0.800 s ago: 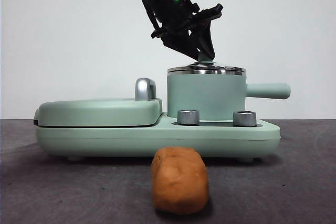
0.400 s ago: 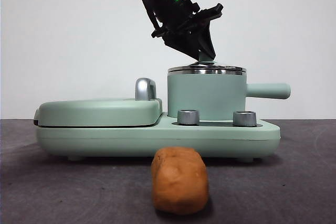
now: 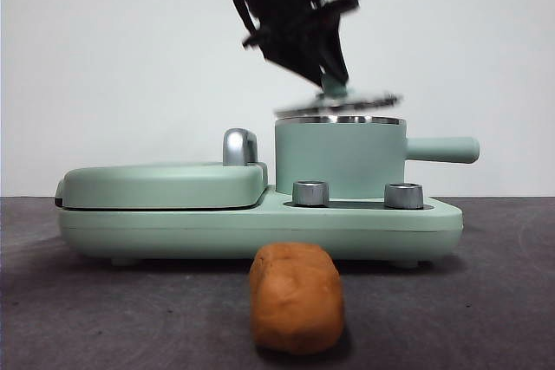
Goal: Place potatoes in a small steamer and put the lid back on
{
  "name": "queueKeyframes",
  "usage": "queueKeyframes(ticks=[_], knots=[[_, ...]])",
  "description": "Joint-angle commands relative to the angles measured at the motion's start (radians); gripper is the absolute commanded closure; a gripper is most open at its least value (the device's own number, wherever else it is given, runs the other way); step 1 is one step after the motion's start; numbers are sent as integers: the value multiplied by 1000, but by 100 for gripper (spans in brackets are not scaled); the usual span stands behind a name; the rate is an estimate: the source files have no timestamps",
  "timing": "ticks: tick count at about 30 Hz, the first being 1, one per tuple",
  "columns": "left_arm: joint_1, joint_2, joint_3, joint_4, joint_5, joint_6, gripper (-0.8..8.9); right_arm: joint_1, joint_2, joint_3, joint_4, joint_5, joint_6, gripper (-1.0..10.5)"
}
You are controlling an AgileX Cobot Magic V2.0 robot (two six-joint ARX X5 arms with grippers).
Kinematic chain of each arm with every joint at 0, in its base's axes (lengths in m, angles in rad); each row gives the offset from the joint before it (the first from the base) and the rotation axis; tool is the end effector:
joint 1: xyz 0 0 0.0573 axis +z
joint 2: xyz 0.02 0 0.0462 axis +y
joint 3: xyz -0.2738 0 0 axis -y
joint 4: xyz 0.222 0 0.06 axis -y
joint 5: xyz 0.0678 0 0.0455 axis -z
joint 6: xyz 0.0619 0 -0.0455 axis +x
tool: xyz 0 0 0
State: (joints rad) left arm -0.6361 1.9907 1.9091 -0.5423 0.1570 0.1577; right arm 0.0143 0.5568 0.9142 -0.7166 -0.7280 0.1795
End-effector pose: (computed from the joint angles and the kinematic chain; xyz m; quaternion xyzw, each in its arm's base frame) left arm 0.3662 -0.2825 0.3199 0.1417 0.2683 -0.3899 0.8694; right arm 0.0807 0.0423 0.3420 0.1443 0.1987 0.3404 0.9076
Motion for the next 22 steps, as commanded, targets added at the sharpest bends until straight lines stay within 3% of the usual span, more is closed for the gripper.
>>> queueKeyframes(ticks=[1,6,11,16,22], knots=[[10,-72,37,16,-2,6,808,3,4,17,5,12,-11,472],[14,-148,37,-34,-2,5,808,9,19,17,-43,21,-3,472],[17,-226,37,-89,-2,7,808,76,68,17,-142,27,-8,472],[24,-295,37,-166,-2,15,808,223,140,17,-177,120,1,473],[47,-338,37,-292,-2,40,807,458,264,17,-165,285,74,473]])
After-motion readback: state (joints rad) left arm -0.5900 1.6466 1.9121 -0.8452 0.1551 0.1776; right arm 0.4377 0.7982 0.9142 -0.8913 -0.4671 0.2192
